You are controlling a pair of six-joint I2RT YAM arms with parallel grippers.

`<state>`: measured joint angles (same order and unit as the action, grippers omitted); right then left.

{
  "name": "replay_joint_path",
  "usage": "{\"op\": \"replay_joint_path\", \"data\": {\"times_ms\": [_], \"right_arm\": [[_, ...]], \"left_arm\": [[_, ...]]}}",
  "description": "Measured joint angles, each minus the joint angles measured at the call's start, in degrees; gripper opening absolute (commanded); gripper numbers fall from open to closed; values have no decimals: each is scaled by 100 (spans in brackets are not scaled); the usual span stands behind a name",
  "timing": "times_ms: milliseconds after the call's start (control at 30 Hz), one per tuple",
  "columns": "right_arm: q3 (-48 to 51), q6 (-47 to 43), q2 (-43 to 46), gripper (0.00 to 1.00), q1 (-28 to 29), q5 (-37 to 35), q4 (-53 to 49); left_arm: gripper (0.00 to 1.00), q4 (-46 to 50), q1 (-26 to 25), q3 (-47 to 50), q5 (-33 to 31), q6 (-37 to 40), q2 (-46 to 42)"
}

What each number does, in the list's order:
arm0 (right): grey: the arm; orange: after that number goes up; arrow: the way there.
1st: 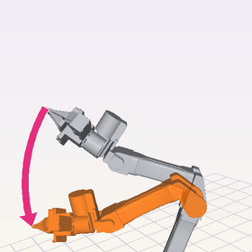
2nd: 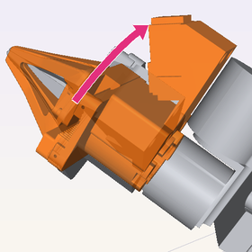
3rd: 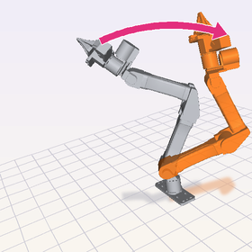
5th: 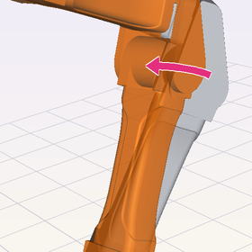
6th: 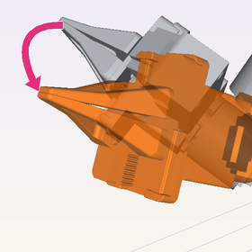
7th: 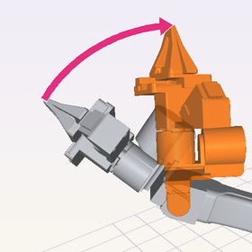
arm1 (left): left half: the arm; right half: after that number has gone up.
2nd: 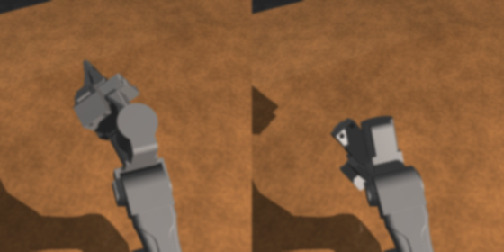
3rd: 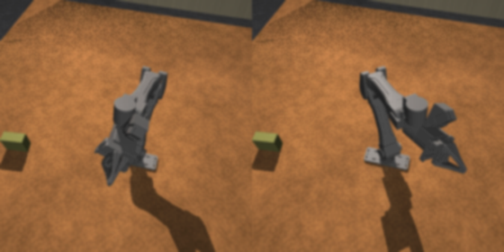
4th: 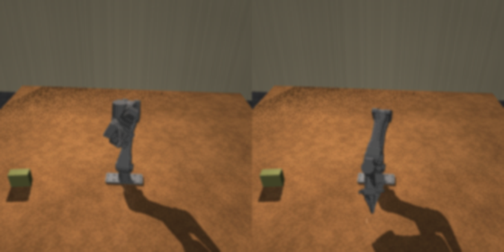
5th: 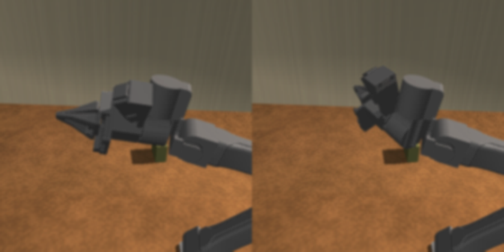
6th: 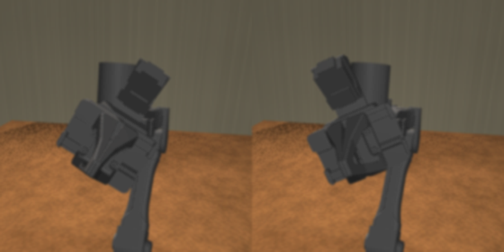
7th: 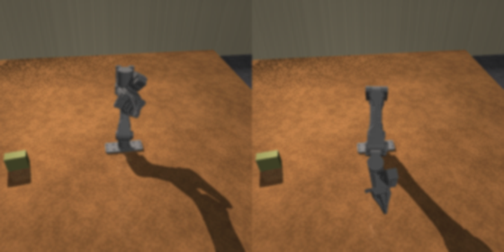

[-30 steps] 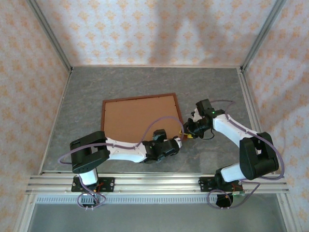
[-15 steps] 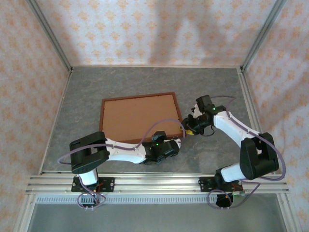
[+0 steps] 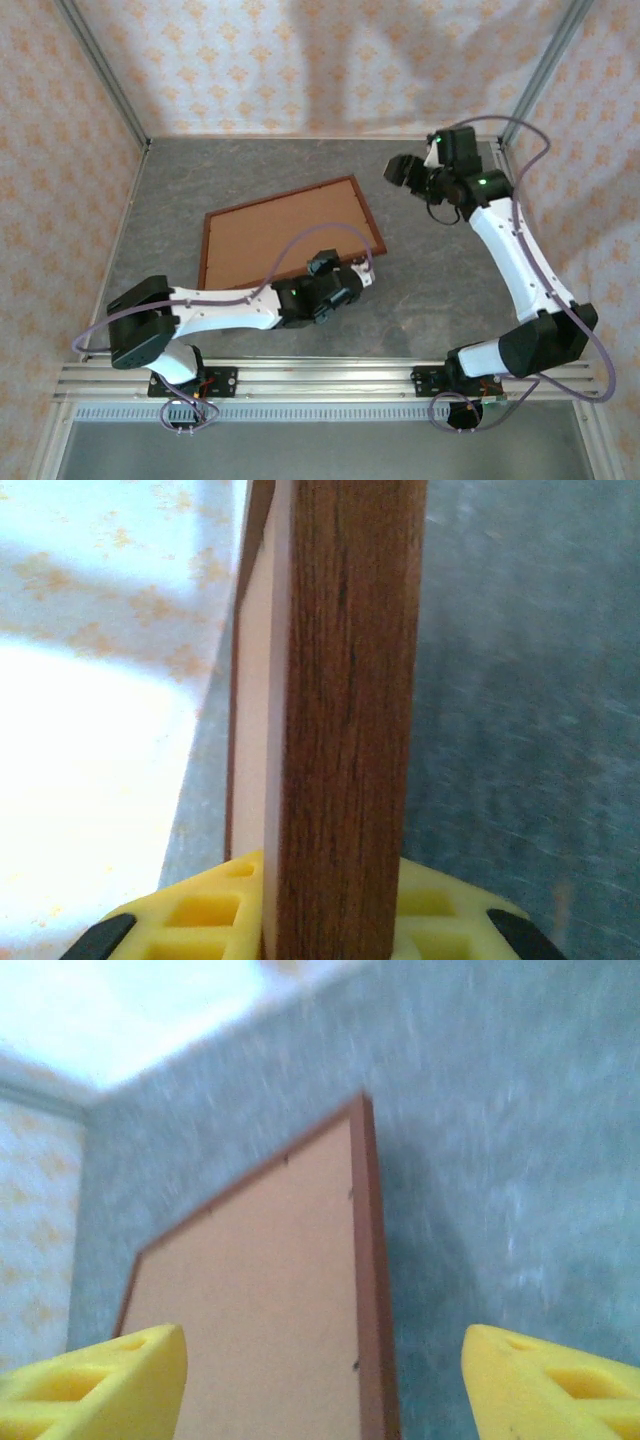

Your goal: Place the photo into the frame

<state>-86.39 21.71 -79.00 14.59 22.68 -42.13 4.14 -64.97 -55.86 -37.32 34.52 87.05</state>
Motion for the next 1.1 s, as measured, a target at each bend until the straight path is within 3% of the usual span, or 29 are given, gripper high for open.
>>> {"op": "replay_joint_path", "data": {"times_ms": [200,400,600,1100], "right_arm": [[-1224,-295,76,73,-2,-964,-219],[-1333,-439,138,72,-2,-1322,-337],[-1167,-483,57,70,-2,-1274,-348],[-188,-710,-55,71,11,-870,-297]], "left_arm": [[0,256,651,-627,372,-175,-1182],[0,743,1539,-1460,1150,-931,-1917],[0,1506,2280,-2398,2162,-1805,-1880],[0,2702,3206,-4424,3971,-4000,-868]]}}
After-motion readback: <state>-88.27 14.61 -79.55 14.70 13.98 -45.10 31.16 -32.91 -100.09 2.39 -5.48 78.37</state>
